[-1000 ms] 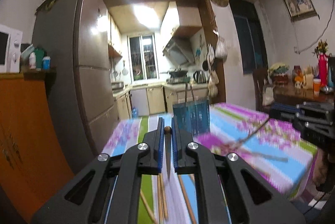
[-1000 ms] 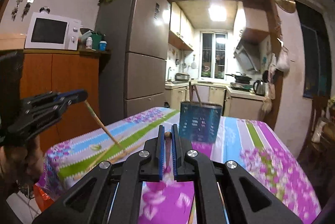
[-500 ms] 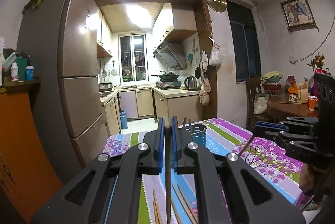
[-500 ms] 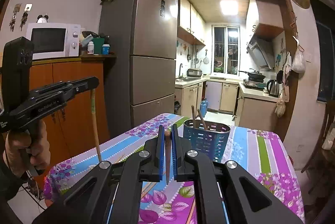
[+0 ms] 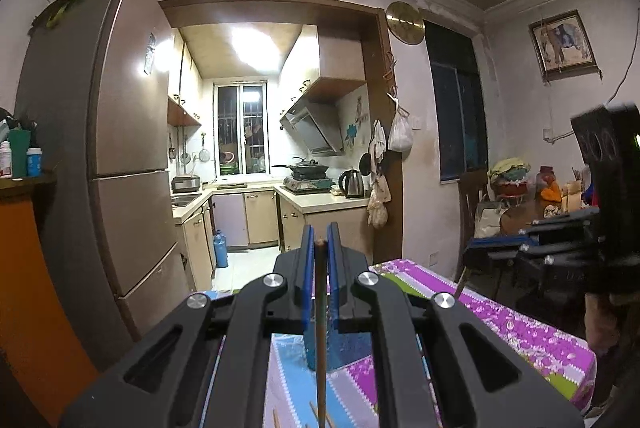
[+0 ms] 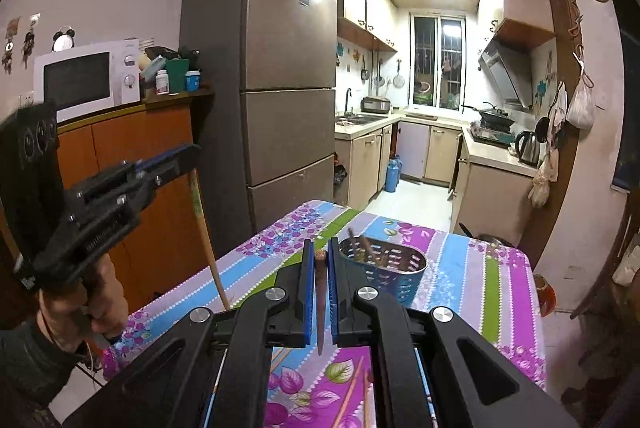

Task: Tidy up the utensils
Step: 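Raise both held chopsticks upright and move them above the blue holder, then open the left gripper over the holder while the right gripper releases its chopstick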

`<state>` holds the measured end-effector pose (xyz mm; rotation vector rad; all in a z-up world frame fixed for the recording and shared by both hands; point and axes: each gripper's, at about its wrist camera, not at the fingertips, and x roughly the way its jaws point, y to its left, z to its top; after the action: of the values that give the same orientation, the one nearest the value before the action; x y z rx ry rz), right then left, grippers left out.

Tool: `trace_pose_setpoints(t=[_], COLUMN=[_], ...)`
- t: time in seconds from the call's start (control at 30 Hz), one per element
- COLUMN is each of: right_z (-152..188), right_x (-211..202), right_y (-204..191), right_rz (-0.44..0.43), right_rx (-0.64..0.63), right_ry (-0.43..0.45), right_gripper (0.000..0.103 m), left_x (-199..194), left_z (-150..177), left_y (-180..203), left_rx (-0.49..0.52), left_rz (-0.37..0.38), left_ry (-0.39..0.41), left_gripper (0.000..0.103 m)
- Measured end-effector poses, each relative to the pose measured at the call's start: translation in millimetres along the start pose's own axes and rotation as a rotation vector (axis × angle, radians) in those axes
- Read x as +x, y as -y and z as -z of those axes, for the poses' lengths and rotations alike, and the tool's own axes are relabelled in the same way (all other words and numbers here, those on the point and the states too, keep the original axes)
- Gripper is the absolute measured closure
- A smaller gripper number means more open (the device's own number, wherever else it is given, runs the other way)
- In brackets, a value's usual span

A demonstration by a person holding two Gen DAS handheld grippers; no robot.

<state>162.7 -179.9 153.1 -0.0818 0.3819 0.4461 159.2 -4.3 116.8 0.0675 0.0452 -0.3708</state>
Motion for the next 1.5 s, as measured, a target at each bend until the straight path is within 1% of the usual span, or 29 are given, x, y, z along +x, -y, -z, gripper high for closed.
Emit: trace_pose_setpoints(t=[0.2, 0.37, 0.63, 0.77, 0.9, 1.13, 1.5], right_z=[-34, -56, -94, -110, -122, -127, -113], right_x=[5, 10, 27, 43, 62, 89, 126], right_y=[28, 41, 67, 82, 96, 108, 128], right_rz=[-0.004, 0.014, 0.044, 0.056, 0.059, 0.057, 0.044], right_rx=[0.029, 0.017, 0.008, 0.007, 0.011, 0.005, 0.029], right_ry=[-0.041, -0.058, -0.027, -0.018, -0.022, -0.040, -0.083], right_gripper=[0.095, 0.095, 0.095, 0.095, 0.095, 0.095, 0.095], left_x=[26, 44, 74, 97, 117, 149, 188], left_z=[-12, -24, -53, -65, -68, -61, -47], left_y=[1, -4, -20, -20, -20, -27, -30], left_rx=[0.001, -0.015, -0.062, -0.058, -0.046, -0.058, -0.057], left_rz=[0.001, -0.008, -0.035, -0.042, -0.046, -0.054, -0.042], left_ry=[-0.003, 0.009, 0.052, 0.063, 0.065, 0.059, 0.033], left_gripper=[0.098, 0.098, 0.098, 0.098, 0.098, 0.098, 0.098])
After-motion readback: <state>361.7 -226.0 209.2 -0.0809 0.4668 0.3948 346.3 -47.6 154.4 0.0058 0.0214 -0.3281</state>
